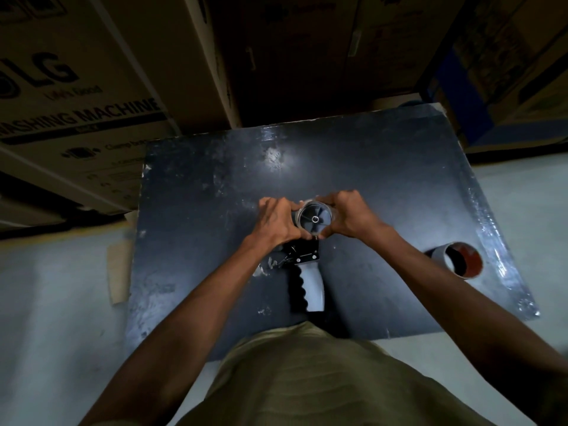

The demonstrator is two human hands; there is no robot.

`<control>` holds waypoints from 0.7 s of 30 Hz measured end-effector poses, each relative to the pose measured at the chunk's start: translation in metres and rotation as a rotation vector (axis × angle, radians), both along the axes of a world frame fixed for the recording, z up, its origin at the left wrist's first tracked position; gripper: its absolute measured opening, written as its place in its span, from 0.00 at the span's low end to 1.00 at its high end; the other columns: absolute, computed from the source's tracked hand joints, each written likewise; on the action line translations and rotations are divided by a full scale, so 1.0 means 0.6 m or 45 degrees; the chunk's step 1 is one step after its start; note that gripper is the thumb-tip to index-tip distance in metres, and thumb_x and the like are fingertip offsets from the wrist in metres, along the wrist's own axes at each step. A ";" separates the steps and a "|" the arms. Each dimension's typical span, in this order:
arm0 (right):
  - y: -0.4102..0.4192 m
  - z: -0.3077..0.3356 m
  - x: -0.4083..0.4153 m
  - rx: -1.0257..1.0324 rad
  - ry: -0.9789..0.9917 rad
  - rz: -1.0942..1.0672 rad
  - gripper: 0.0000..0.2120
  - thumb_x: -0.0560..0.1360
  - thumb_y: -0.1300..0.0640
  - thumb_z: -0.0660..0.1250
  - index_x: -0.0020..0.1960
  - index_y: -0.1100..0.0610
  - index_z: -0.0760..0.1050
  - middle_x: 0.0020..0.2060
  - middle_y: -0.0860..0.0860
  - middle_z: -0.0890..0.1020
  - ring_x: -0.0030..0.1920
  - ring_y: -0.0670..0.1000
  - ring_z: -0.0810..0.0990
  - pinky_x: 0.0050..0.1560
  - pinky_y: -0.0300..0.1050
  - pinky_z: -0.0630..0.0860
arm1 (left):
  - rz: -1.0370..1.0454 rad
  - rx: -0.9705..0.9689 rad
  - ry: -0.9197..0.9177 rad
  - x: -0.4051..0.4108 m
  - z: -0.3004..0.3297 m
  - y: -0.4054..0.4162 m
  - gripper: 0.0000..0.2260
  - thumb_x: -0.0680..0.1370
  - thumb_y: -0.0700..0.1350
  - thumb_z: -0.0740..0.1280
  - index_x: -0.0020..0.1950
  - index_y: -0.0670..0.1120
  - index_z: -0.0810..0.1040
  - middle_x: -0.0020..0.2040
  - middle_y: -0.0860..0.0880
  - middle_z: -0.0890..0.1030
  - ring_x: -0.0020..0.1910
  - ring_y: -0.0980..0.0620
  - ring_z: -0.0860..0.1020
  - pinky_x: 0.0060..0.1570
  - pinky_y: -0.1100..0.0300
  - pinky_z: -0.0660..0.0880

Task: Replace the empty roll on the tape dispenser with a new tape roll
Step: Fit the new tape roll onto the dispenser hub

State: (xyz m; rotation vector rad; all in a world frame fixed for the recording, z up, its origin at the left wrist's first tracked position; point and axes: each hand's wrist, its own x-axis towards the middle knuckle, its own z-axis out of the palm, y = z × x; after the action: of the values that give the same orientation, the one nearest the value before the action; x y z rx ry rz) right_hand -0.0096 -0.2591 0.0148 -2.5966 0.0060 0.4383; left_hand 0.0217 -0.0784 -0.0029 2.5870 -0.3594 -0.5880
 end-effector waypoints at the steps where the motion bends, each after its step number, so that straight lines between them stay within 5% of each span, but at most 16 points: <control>1: -0.001 -0.002 -0.001 0.011 0.005 -0.018 0.40 0.54 0.51 0.87 0.64 0.56 0.81 0.56 0.55 0.86 0.57 0.54 0.85 0.60 0.49 0.78 | -0.005 -0.005 -0.002 0.000 0.005 0.000 0.42 0.56 0.64 0.80 0.67 0.51 0.78 0.59 0.48 0.84 0.64 0.44 0.74 0.64 0.59 0.63; 6: -0.006 -0.005 -0.006 0.091 -0.001 -0.068 0.43 0.54 0.52 0.87 0.67 0.55 0.80 0.59 0.54 0.85 0.59 0.53 0.84 0.63 0.47 0.77 | -0.054 -0.010 0.014 -0.001 0.028 -0.003 0.33 0.62 0.57 0.81 0.64 0.48 0.80 0.57 0.44 0.84 0.61 0.43 0.75 0.63 0.57 0.64; 11: -0.010 -0.009 -0.013 0.157 -0.023 -0.089 0.41 0.55 0.56 0.87 0.66 0.57 0.80 0.59 0.55 0.85 0.59 0.51 0.84 0.62 0.41 0.75 | -0.118 0.020 0.002 0.005 0.016 -0.006 0.36 0.57 0.62 0.80 0.62 0.51 0.82 0.56 0.47 0.85 0.61 0.45 0.76 0.65 0.54 0.66; 21: -0.007 -0.022 -0.015 0.159 0.010 -0.127 0.43 0.55 0.55 0.87 0.69 0.55 0.78 0.62 0.54 0.84 0.61 0.51 0.83 0.67 0.45 0.74 | -0.109 -0.017 -0.017 0.004 0.006 -0.008 0.33 0.59 0.59 0.81 0.62 0.49 0.82 0.55 0.45 0.85 0.59 0.43 0.78 0.65 0.56 0.63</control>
State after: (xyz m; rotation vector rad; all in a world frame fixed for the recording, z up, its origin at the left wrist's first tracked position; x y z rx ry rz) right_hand -0.0183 -0.2631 0.0016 -2.4598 0.1067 0.3996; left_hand 0.0243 -0.0832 0.0008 2.5742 -0.4789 -0.5961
